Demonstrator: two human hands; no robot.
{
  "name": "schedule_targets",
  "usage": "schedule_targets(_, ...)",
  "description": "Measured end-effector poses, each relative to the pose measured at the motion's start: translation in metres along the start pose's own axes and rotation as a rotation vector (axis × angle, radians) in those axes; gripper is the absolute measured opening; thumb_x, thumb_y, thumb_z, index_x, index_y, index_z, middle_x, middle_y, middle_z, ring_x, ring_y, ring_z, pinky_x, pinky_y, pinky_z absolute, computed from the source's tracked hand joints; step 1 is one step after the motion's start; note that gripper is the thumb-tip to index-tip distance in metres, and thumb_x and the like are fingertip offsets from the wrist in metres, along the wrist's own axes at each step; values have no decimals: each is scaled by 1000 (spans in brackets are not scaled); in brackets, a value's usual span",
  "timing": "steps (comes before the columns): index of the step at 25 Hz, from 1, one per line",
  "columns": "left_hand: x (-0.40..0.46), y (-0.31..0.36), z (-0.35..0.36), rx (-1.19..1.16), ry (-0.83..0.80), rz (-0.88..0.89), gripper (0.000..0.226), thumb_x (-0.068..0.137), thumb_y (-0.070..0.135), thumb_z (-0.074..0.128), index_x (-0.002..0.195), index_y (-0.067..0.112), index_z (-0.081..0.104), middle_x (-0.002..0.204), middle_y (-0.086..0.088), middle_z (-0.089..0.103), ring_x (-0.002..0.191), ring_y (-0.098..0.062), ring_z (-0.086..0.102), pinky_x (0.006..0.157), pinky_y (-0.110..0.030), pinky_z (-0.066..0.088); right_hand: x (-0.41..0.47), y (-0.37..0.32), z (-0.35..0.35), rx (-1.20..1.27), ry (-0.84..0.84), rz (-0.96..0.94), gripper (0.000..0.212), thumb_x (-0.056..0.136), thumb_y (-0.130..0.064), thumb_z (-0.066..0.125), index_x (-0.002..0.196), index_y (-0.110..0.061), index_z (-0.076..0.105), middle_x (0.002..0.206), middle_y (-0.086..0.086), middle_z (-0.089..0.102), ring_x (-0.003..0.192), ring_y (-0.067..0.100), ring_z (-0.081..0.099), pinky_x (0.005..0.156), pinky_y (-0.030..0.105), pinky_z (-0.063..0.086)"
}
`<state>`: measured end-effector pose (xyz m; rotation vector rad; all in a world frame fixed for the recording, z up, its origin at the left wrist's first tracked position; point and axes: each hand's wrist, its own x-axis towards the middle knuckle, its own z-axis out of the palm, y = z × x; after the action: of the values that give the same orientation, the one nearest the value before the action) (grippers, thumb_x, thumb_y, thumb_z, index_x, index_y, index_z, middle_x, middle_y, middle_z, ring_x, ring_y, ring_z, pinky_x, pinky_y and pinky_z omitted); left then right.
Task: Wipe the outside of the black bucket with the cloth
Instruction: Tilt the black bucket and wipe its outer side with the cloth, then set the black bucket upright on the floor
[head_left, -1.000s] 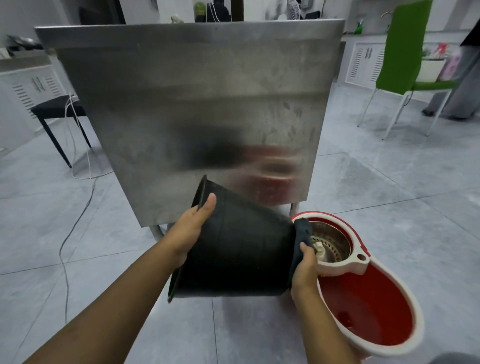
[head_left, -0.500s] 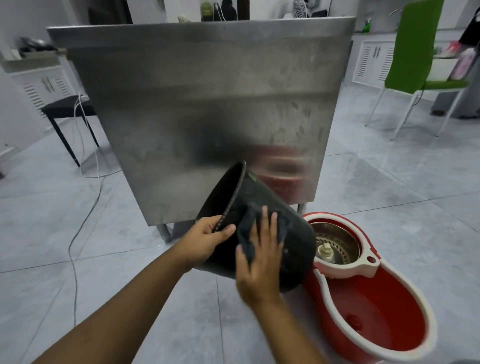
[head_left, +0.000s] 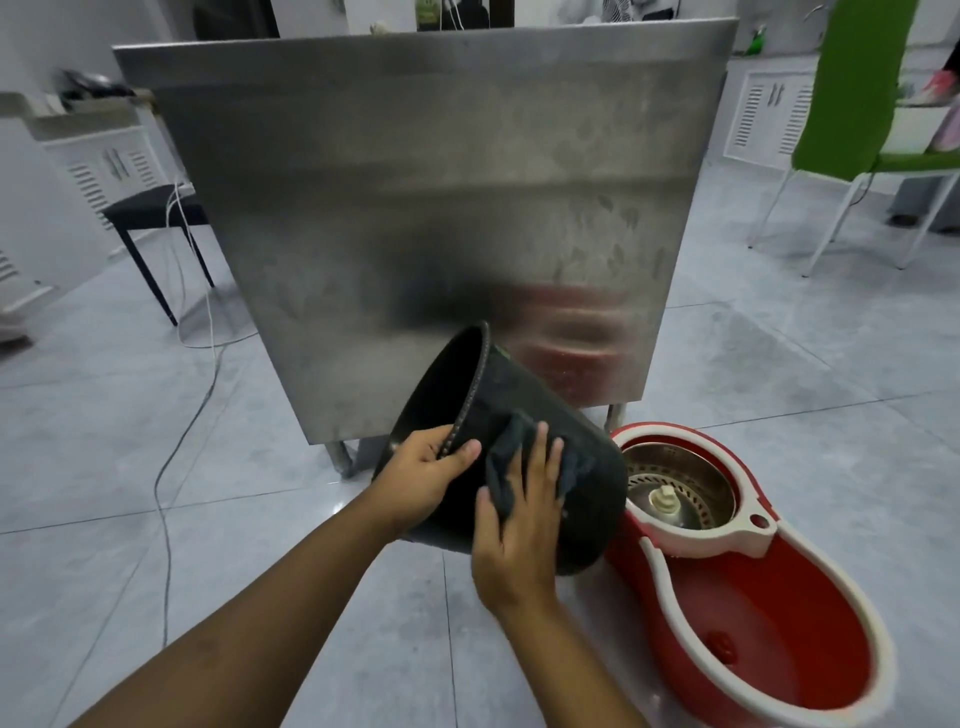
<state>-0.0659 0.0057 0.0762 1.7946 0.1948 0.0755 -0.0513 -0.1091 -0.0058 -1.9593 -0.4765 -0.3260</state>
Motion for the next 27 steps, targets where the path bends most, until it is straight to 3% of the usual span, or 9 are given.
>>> schedule_targets(2, -2, 0, 2, 1, -23, 14, 19, 97, 15, 53, 95, 16, 71, 88, 5, 77, 86, -3, 72, 78, -20, 54, 29, 3, -11, -30, 32, -70, 60, 94, -41, 33, 149, -41, 9, 163, -11, 6, 150, 9, -5, 119, 39, -3)
schedule_targets(7, -4, -2, -5, 42, -44, 8, 20, 97, 23, 51, 99, 24, 71, 103, 5, 75, 101, -10, 70, 91, -25, 53, 54, 72, -34, 96, 123, 309, 58, 89, -45, 34, 144, -28, 36, 153, 2, 38, 145, 24, 25, 116, 54, 22)
schedule_targets(12, -1, -9, 6, 170, 19, -5, 20, 98, 21, 51, 111, 21, 66, 104, 14, 69, 100, -3, 63, 86, -15, 48, 21, 90, -26, 174, 28, 773, 59, 99, -31, 40, 152, -23, 16, 162, 9, 17, 149, 31, 12, 119, 48, 11)
schedule_targets(14, 0, -23, 18, 300, 10, 2, 26, 92, 15, 59, 118, 15, 66, 108, 4, 72, 102, -10, 66, 91, -24, 53, 8, 77, -15, 4, -117, 802, 61, 101, -34, 36, 153, -20, 9, 164, 8, 3, 150, 30, -1, 118, 50, 3)
schedule_targets(16, 1, -39, 27, 466, -46, 0, 28, 86, 12, 62, 113, 17, 66, 106, 0, 74, 99, -13, 68, 91, -31, 56, 0, 66, 0, 128, -145, 818, 59, 100, -35, 38, 153, -22, 16, 162, 7, 13, 149, 32, 10, 117, 50, 11)
schedule_targets(19, 1, -61, 40, 644, -135, -49, 21, 82, 14, 56, 100, 18, 65, 98, -3, 73, 92, -19, 68, 84, -37, 57, 3, 53, 6, 537, -105, 953, 41, 94, -41, 42, 125, -20, 58, 131, 13, 59, 118, 30, 54, 106, 46, 40)
schedule_targets(22, -3, -84, 56, 758, -204, -138, 20, 82, 17, 51, 99, 18, 63, 103, -9, 71, 95, -28, 66, 84, -40, 55, 13, 48, -11, 840, -24, 1143, 33, 97, -37, 43, 90, -13, 65, 89, 12, 66, 85, 27, 61, 73, 38, 49)
schedule_targets(24, -3, -98, 62, 799, -214, -172, 28, 82, 18, 52, 109, 18, 61, 113, -10, 68, 103, -32, 64, 90, -42, 53, 14, 56, -18, 898, 70, 1183, 39, 94, -39, 46, 100, -6, 65, 91, 17, 66, 83, 30, 61, 65, 36, 48)
schedule_targets(27, 0, -111, 68, 865, -242, -208, 32, 87, 11, 49, 118, 13, 54, 120, -16, 62, 108, -37, 60, 90, -44, 51, 18, 70, -20, 856, 140, 1214, 58, 91, -47, 49, 122, 2, 55, 115, 21, 63, 92, 33, 60, 75, 40, 49)
